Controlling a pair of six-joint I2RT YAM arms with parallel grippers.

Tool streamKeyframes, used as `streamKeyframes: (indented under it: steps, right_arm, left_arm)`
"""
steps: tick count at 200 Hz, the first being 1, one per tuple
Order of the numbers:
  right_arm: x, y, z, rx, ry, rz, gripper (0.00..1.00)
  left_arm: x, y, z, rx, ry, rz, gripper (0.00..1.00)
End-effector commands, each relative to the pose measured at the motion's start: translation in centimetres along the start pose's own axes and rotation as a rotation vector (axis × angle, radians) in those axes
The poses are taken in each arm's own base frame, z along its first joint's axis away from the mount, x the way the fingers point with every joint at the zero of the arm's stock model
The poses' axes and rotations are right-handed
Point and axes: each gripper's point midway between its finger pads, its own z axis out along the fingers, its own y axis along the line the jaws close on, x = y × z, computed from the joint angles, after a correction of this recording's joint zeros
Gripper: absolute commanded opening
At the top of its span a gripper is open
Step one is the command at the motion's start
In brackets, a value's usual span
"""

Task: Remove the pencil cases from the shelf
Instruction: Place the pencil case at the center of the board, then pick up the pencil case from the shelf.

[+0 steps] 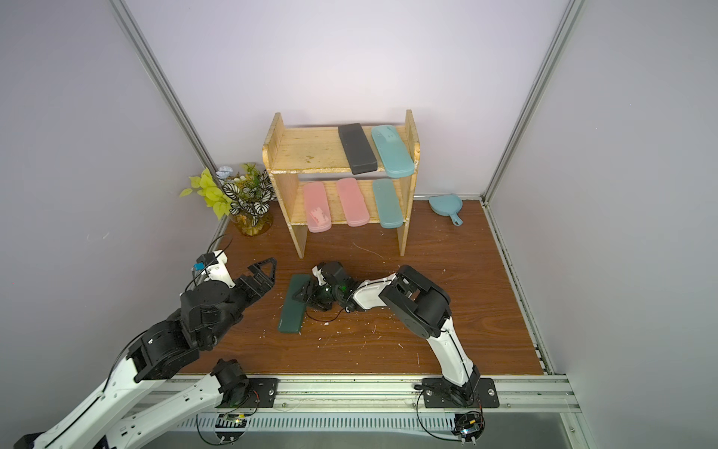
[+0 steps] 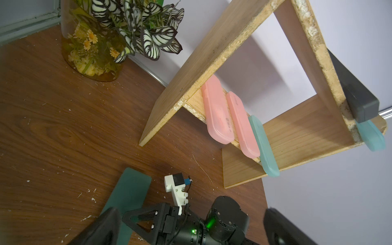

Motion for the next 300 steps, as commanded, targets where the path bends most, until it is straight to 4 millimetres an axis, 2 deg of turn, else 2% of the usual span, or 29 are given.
streamKeyframes:
  steps: [1, 40, 56, 71, 106, 132, 176, 214, 246, 248, 253, 300]
  right_arm:
    - [-1.5, 3.2, -3.0, -0.032, -0.053, -0.077, 0.71]
    - [-1.9, 3.3, -7.7, -0.001, -0.105, -0.126, 0.8]
    - [-1.9, 3.7, -9.9, 0.007, -0.134, -0.167, 0.88]
    - [-1.8, 4.4, -11.8, 0.022, -0.153, -0.229, 0.99]
    - [-1.9, 6.6, -16.3, 0.032, -0.214, -0.333, 0.99]
    - [-2.6, 7.6, -19.8, 0.025, -0.291, -0.346, 0.99]
    - [-3.2, 8.7, -25.4, 0.022, -0.414, -0.378, 0.98]
    - [-3.7, 9.8, -29.1, 0.049, -0.536, -0.429, 0.95]
    - [-3.8, 10.0, -31.4, 0.069, -0.629, -0.442, 0.93]
    - [-3.8, 10.1, -31.6, 0.066, -0.637, -0.443, 0.92]
    - [-3.8, 10.2, -31.9, 0.065, -0.647, -0.445, 0.92]
    - [-3.5, 9.9, -34.0, 0.077, -0.731, -0.439, 0.88]
  left_arm:
    - [-1.0, -3.0, 0.1, 0.068, 0.003, 0.057, 0.99]
    - [-0.9, -9.2, 1.5, 0.234, 0.052, 0.057, 1.0]
    - [-1.0, -11.5, 2.2, 0.293, 0.069, -0.012, 1.0]
    - [-1.4, -14.1, 2.7, 0.38, 0.073, -0.089, 1.0]
    - [-2.5, -18.7, 4.5, 0.479, 0.069, -0.236, 1.0]
    - [-3.7, -21.6, 6.0, 0.528, 0.061, -0.298, 1.0]
    - [-5.1, -24.2, 9.2, 0.587, 0.082, -0.391, 1.0]
    - [-4.9, -25.7, 11.4, 0.609, 0.096, -0.426, 1.0]
    - [-4.1, -26.7, 13.3, 0.643, 0.121, -0.452, 0.95]
    - [-4.9, -27.4, 12.8, 0.666, 0.111, -0.457, 0.95]
    - [-5.3, -27.9, 12.7, 0.676, 0.105, -0.459, 0.94]
    - [-5.8, -28.9, 14.1, 0.696, 0.095, -0.476, 0.88]
